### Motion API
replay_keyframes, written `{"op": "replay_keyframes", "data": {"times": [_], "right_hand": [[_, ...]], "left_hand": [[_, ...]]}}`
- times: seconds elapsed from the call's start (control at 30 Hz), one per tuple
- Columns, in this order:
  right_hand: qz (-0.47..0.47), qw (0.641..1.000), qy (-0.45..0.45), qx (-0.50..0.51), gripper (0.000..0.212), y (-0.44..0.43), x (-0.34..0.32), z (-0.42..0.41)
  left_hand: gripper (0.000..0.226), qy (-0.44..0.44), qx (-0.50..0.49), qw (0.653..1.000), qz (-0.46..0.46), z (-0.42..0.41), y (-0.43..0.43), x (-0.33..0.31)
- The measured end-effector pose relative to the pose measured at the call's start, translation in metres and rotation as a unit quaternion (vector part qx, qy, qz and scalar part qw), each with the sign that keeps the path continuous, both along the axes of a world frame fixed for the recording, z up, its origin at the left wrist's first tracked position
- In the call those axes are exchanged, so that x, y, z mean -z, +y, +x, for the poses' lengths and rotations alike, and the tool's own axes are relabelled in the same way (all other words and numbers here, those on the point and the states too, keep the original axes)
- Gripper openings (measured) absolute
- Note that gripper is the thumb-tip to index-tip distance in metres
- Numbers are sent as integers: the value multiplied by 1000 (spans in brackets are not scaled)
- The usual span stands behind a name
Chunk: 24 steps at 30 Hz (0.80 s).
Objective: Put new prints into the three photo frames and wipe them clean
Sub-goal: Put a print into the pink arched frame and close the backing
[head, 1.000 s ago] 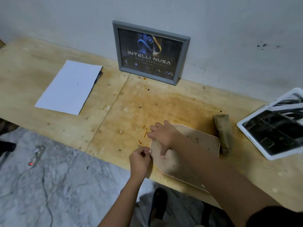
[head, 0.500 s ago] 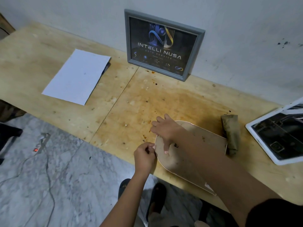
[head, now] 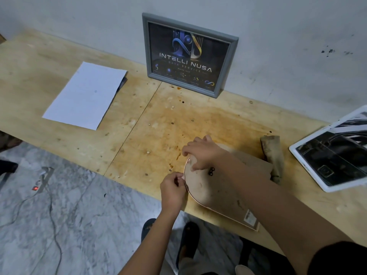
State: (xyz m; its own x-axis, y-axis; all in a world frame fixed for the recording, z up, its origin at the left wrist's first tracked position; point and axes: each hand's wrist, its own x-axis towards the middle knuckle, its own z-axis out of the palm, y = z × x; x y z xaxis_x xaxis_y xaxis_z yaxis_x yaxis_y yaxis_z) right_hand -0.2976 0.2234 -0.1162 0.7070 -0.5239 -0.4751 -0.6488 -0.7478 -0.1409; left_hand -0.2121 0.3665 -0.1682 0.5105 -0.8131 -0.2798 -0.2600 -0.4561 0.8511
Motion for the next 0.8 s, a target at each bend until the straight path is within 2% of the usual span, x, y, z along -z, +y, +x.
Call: {"op": "replay_keyframes", "data": {"times": [0.1, 0.2, 0.27, 0.33, 0.47, 0.63, 0.8], "right_hand": [[25, 983, -72, 170, 47, -7, 2, -31], [-6, 945, -63, 320, 51, -10, 12, -71], [10, 926, -68, 372, 52, -8, 18, -87], [32, 917, -86, 389, 49, -5, 20, -93], [14, 902, -115, 417, 39, -1, 20, -87], [78, 858, -227, 453, 13, -7, 7, -84], [125, 845, -268, 445, 12, -13, -35, -93]], "left_hand": [[20, -8, 10, 1000, 4, 1, -1, -4], [20, -20, 19, 1000, 11, 2, -3, -4], [20, -29, 20, 999, 15, 3, -4, -3], [19, -41, 23, 999, 15, 2, -5, -2], [18, -41, 27, 999, 17, 2, -6, 1], [16, -44, 23, 999, 12, -2, -2, 4], [13, -49, 24, 999, -1, -5, 1, 5]]}}
